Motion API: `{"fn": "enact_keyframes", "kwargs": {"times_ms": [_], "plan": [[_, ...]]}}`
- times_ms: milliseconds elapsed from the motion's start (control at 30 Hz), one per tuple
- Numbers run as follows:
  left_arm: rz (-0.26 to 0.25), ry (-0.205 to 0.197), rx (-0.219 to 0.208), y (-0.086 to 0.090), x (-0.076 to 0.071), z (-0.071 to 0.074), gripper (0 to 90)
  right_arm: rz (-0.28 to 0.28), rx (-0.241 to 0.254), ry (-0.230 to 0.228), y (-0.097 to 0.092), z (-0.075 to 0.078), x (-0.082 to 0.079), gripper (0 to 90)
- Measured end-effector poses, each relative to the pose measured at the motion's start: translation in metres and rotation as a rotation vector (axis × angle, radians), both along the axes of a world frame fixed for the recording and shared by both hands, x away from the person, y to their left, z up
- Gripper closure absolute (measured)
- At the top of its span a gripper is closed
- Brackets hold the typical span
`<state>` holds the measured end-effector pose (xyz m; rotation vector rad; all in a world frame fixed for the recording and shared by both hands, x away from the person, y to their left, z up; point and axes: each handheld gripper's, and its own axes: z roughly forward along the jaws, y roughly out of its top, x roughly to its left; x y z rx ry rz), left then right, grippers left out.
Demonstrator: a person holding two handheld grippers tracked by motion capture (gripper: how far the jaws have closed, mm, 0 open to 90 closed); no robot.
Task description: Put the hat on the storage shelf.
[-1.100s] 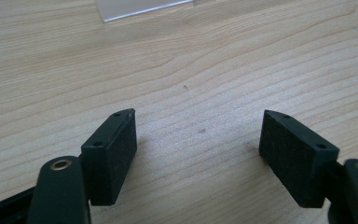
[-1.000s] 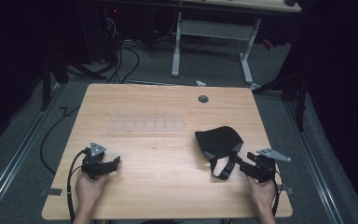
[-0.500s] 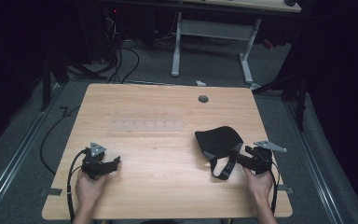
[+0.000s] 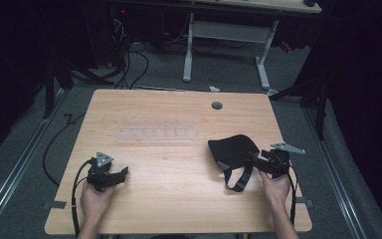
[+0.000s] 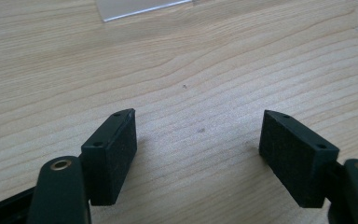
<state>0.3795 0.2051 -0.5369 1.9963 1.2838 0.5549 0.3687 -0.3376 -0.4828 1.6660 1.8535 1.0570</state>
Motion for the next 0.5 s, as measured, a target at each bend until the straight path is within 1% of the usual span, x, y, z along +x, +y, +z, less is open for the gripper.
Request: {"fn": "enact_keyframes", "kwargs": {"times_ms": [233, 433, 500], "plan": [[0.0, 0.0, 0.0, 0.0, 0.0, 0.0, 28.0, 0.003, 0.016, 0.022, 0.001, -0.007, 0.01, 37.3], [0.001, -0.001, -0.001, 0.0, 0.0, 0.0, 28.0, 0.01, 0.049, 0.039, 0.002, -0.012, 0.017, 38.3], [0.001, -0.001, -0.001, 0.0, 0.0, 0.0, 28.0, 0.012, 0.048, 0.047, 0.002, -0.012, 0.018, 38.7]]}}
